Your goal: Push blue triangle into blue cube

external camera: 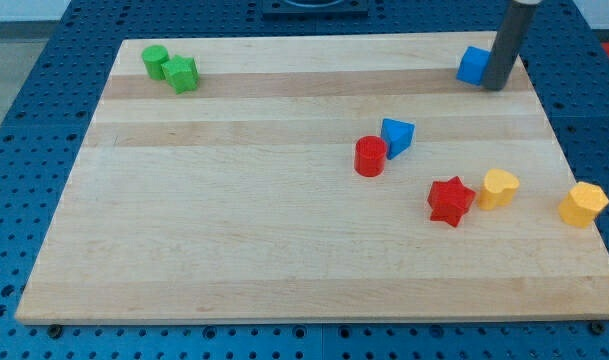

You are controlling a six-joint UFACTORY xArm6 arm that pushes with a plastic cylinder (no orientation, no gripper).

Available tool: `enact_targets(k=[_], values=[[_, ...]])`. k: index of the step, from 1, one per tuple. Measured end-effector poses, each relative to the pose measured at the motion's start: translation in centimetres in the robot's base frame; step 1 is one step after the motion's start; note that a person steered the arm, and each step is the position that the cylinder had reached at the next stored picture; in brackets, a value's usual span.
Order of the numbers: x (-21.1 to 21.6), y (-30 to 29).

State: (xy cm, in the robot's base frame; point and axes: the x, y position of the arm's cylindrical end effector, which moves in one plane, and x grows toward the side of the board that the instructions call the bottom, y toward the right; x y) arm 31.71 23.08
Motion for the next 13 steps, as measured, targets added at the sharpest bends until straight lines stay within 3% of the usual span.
enact_targets(k=[3,5,8,9,12,13], values=[[4.7,-2.4],[10.8,-6.4],[11.4,-17.9],[11.4,-18.7],[1.9,-3.7],[0.5,-2.6]])
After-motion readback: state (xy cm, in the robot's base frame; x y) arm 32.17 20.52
